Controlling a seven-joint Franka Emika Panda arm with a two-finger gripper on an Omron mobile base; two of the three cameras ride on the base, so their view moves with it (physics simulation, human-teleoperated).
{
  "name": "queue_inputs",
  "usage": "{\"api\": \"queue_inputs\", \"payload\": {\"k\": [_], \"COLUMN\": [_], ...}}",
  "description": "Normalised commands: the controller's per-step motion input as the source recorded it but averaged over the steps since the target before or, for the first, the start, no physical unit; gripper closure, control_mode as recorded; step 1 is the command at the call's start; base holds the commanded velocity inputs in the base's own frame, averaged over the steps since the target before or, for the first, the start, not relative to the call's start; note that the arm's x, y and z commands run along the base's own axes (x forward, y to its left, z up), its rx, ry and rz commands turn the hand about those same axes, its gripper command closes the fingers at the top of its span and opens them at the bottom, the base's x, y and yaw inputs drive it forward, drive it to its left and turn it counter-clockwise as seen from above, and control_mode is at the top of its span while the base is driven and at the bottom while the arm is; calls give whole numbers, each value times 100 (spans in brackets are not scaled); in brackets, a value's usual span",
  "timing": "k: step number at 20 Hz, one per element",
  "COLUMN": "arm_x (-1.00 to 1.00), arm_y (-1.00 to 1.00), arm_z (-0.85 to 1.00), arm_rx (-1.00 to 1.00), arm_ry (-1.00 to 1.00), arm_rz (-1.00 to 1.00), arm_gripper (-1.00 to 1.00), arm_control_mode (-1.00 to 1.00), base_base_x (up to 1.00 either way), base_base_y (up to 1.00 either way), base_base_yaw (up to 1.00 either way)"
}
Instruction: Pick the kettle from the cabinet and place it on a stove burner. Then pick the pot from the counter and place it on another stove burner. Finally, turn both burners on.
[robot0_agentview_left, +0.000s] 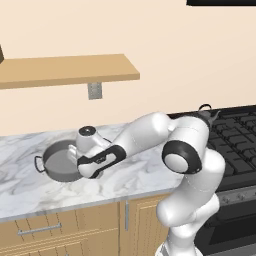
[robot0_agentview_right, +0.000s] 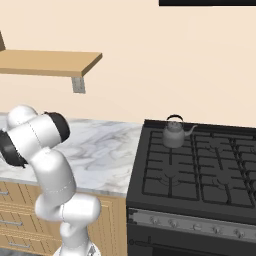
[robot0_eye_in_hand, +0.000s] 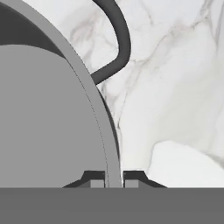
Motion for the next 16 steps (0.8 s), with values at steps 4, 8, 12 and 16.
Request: {"api": "queue_inputs", "payload": {"k": [4,8,12,16], "arm_x": [-10,-7,-8,-5], "arm_y": [-27,-25,-27,-32], "arm_z": [29,24,21,27], "arm_rx": [0,0,0,0], "arm_ry": [0,0,0,0], "arm_rz": [-11,-11,-11,-12], "arm_gripper": [100,100,100,100], "arm_control_mode": [-100,-100,-100,-100], "base_base_x": [0,0,0,0], "base_base_y": [0,0,0,0], "base_base_yaw": [0,0,0,0]}}
